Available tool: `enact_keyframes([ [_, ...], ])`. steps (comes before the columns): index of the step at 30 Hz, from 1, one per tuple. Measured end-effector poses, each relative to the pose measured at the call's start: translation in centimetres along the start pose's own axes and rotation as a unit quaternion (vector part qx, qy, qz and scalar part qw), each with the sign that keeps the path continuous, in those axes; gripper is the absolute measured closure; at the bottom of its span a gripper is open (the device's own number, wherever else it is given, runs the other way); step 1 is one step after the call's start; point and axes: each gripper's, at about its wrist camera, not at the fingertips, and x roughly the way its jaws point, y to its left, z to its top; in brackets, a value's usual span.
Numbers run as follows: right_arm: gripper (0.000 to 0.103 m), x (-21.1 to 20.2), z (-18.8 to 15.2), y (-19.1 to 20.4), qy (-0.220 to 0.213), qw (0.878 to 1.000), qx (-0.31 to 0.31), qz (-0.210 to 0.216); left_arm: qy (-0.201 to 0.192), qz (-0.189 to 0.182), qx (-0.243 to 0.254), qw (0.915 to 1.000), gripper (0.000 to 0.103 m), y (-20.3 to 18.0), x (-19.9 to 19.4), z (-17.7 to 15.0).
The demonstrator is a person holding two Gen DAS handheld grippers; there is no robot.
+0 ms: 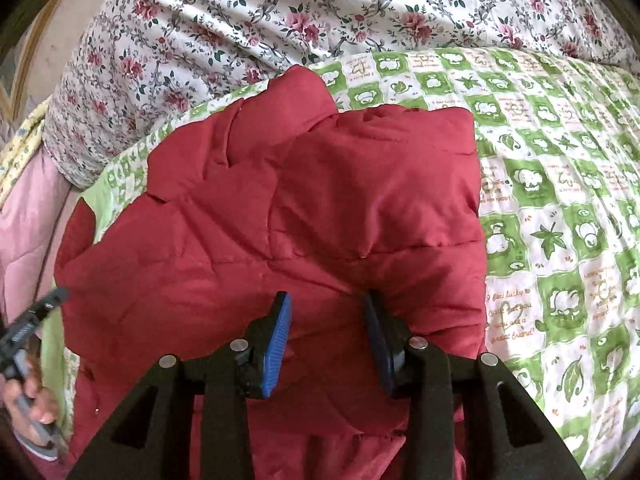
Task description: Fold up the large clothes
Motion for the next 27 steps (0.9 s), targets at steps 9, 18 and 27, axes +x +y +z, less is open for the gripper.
enact_keyframes([
  [9,0.064,1.1,0.0,-0.3,-0.001,1.000,-0.007,-0.026,0.010,-0.105,-0.007,0.9943,0.074,-2.7,0.7,-0.1],
  [18,0.061,-1.0,0.0,0.3,-0.013,1.000,-0.007,-0.018,0.067,-0.072,0.006,0.9951,0.074,-2.4,6.9,-3.4],
  [27,0.056,2.0,-1.0,1.7,0.019,0.997,-0.053,-0.057,0.062,-0.076,0.008,0.9951,0.074,-2.4,6.8,-3.8],
])
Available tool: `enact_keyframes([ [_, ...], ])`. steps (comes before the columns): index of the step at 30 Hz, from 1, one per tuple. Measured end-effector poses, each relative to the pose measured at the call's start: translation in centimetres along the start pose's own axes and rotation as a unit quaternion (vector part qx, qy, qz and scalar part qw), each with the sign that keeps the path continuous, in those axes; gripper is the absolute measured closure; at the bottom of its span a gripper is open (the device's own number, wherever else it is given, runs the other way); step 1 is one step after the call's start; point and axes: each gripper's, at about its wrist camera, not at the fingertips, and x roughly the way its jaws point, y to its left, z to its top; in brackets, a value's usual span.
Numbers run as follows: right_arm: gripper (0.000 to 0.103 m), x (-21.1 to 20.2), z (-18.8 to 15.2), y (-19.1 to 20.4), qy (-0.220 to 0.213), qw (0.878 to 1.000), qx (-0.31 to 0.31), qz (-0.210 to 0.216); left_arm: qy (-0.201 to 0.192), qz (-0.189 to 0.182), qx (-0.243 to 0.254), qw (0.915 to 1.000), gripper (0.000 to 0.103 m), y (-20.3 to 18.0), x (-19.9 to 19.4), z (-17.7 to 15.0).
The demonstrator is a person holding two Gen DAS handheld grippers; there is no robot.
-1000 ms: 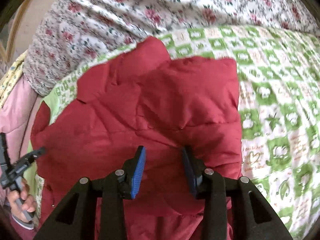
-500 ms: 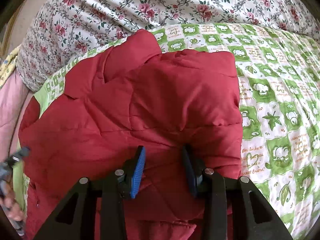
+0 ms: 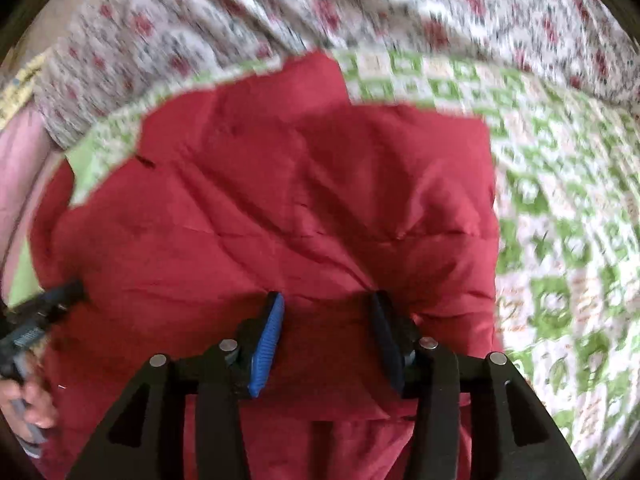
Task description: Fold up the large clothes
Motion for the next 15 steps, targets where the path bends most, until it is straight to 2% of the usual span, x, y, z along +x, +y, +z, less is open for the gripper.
enact_keyframes([
  [7,0.056,0.6,-0.2,0.2,-0.007,1.000,-0.012,-0.022,-0.005,-0.019,-0.020,0.9996,0.074,0.9,0.5,-0.5],
  [15,0.054,-0.4,0.0,-0.1,-0.015,1.000,-0.002,-0.004,-0.006,-0.033,-0.026,0.9991,0.074,1.2,-1.1,-0.3],
])
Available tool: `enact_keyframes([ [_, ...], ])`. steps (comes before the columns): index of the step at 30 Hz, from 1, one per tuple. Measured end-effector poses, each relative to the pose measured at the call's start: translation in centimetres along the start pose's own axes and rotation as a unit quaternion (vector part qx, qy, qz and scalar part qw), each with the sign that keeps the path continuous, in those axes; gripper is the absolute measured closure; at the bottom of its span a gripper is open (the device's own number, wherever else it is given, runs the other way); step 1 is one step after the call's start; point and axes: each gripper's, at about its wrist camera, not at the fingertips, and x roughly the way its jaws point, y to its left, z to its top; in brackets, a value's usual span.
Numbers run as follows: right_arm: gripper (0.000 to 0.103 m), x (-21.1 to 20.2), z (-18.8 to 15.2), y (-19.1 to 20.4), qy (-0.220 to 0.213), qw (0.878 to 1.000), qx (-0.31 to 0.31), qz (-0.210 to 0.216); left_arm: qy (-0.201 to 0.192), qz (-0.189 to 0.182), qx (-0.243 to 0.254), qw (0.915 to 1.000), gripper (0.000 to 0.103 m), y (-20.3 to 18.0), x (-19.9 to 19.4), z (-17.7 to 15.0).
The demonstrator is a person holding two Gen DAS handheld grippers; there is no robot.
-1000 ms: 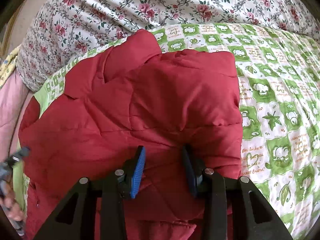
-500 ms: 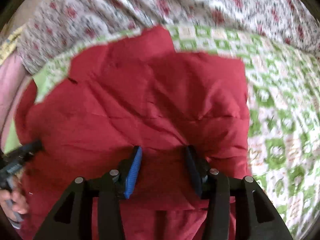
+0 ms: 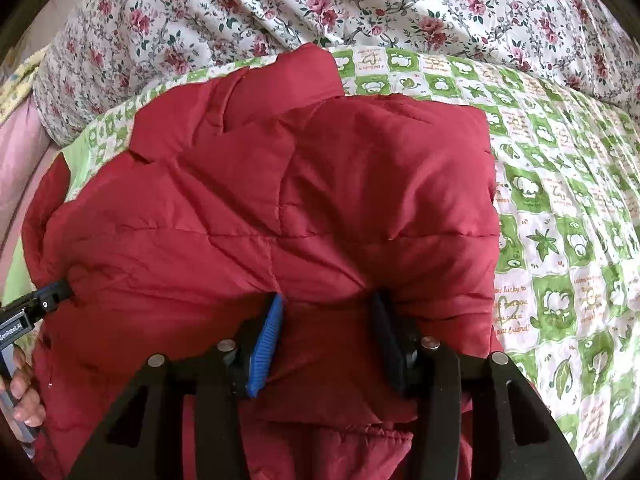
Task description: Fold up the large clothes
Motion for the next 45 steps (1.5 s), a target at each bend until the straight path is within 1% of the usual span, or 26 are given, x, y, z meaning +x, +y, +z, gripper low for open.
enact_keyframes([
  [4,0.054,-1.8,0.2,-0.3,-0.013,1.000,0.021,0.012,-0.007,0.001,-0.008,0.9999,0.072,0.7,-1.9,0.0],
  [8,0.054,-3.6,0.2,0.1,-0.022,0.998,0.028,0.042,-0.010,0.016,-0.022,0.9996,0.068,1.9,-3.2,-0.2],
  [9,0.054,-4.1,0.2,0.2,-0.024,0.998,0.027,0.048,-0.012,0.021,-0.027,0.9993,0.066,2.3,-3.5,-0.3],
  [10,0.053,-4.7,0.0,0.4,-0.026,0.998,0.026,0.056,-0.016,0.030,-0.033,0.9988,0.062,2.7,-3.9,-0.3],
  [13,0.049,-5.9,-0.4,1.1,-0.025,0.997,0.024,0.076,-0.029,0.034,-0.054,0.9976,0.060,4.2,-5.0,-0.3],
  [18,0.046,-7.7,-1.3,2.8,-0.023,0.995,0.006,0.099,-0.053,0.050,-0.086,0.9936,0.059,7.1,-6.9,0.4],
  [20,0.045,-8.3,-1.6,3.5,-0.022,0.994,-0.005,0.106,-0.058,0.063,-0.096,0.9917,0.052,8.4,-7.4,0.7],
  [26,0.042,-9.5,-2.4,4.7,-0.021,0.992,-0.016,0.123,-0.067,0.097,-0.124,0.9852,0.052,12.1,-8.0,1.6],
  [27,0.042,-9.6,-2.5,4.8,-0.019,0.992,-0.017,0.126,-0.068,0.103,-0.127,0.9841,0.051,12.7,-8.0,1.8],
  [29,0.042,-9.7,-2.7,5.1,-0.017,0.991,-0.022,0.127,-0.070,0.114,-0.134,0.9819,0.045,13.7,-8.0,2.3],
  [32,0.042,-10.2,-3.1,5.5,-0.015,0.990,-0.026,0.134,-0.066,0.134,-0.139,0.9789,0.041,15.4,-7.7,3.7],
  [35,0.042,-10.9,-3.6,5.7,-0.026,0.990,-0.031,0.138,-0.058,0.163,-0.133,0.9760,0.040,16.9,-6.9,5.5],
  [39,0.042,-11.7,-4.1,5.5,-0.032,0.989,-0.028,0.140,-0.042,0.172,-0.140,0.9742,0.040,18.9,-5.5,7.7],
  [40,0.042,-11.9,-4.1,5.5,-0.032,0.989,-0.026,0.142,-0.037,0.181,-0.137,0.9732,0.040,19.4,-4.9,8.5],
  [43,0.042,-12.6,-4.4,5.2,-0.038,0.989,-0.023,0.143,-0.025,0.210,-0.131,0.9686,0.040,20.4,-3.5,9.9],
  [45,0.042,-13.2,-4.5,5.1,-0.044,0.989,-0.025,0.141,-0.019,0.220,-0.135,0.9659,0.040,21.2,-2.6,10.8],
])
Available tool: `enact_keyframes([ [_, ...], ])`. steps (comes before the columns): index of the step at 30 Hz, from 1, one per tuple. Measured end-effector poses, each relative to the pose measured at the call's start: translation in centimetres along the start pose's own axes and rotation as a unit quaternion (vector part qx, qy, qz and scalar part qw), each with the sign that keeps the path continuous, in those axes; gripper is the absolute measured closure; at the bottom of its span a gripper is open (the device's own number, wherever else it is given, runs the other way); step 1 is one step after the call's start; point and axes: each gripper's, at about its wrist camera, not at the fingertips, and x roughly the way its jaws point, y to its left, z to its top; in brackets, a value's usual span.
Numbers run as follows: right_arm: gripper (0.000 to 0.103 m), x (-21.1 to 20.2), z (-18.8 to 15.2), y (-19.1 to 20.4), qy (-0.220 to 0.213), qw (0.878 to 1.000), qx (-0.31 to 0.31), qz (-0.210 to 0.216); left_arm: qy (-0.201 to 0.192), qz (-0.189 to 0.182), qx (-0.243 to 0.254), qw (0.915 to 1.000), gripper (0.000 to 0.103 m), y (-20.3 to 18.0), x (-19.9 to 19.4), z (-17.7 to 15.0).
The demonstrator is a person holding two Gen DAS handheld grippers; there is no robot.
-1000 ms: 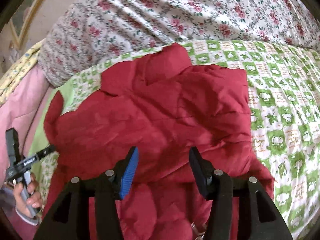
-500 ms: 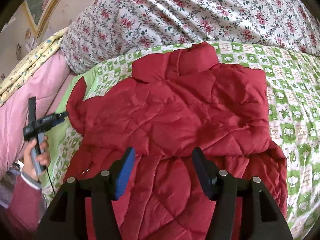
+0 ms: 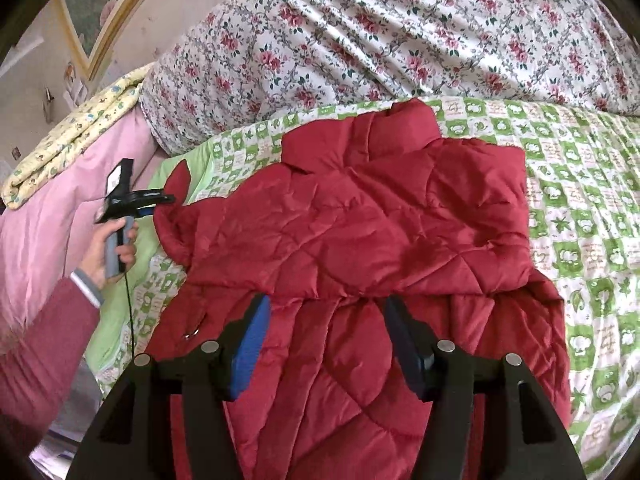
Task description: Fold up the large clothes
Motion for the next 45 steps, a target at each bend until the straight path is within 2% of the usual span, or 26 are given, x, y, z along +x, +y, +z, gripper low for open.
enact_keyframes([
  [3,0.042,-0.7,-0.1,0.1,-0.005,1.000,-0.006,-0.004,0.003,0.009,-0.005,0.9999,0.044,0.3,1.0,0.8],
  [5,0.042,-1.0,-0.2,0.1,-0.007,1.000,-0.006,-0.002,0.008,0.004,-0.002,1.0000,0.088,0.3,1.4,0.8],
  [8,0.042,-1.3,-0.3,0.1,-0.014,1.000,-0.005,0.002,-0.005,-0.022,-0.023,0.9995,0.096,0.8,0.5,0.1],
  [13,0.042,-1.2,-0.5,0.1,-0.015,1.000,0.003,0.014,-0.047,-0.076,-0.050,0.9947,0.097,0.7,-3.8,-1.4],
  [17,0.042,-1.0,-0.8,0.4,-0.012,1.000,0.002,0.016,-0.099,-0.147,-0.059,0.9824,0.097,-0.5,-8.8,-3.5],
  [20,0.042,-0.8,-1.1,0.4,-0.008,1.000,0.005,0.017,-0.121,-0.195,-0.059,0.9715,0.097,-2.0,-11.7,-5.1],
  [30,0.042,-1.3,-1.2,-1.2,-0.004,1.000,0.023,0.006,-0.136,-0.289,0.010,0.9477,0.097,-10.6,-16.2,-9.4],
  [34,0.042,-1.9,-1.0,-2.3,-0.011,0.999,0.040,0.009,-0.127,-0.310,0.044,0.9412,0.097,-14.2,-16.9,-10.6],
  [40,0.042,-2.3,-0.7,-3.9,-0.016,0.998,0.065,0.014,-0.104,-0.324,0.076,0.9371,0.097,-18.2,-16.6,-12.7],
  [45,0.040,-2.0,-0.1,-5.0,-0.021,0.996,0.085,0.015,-0.081,-0.298,0.123,0.9430,0.097,-20.9,-15.4,-14.3],
])
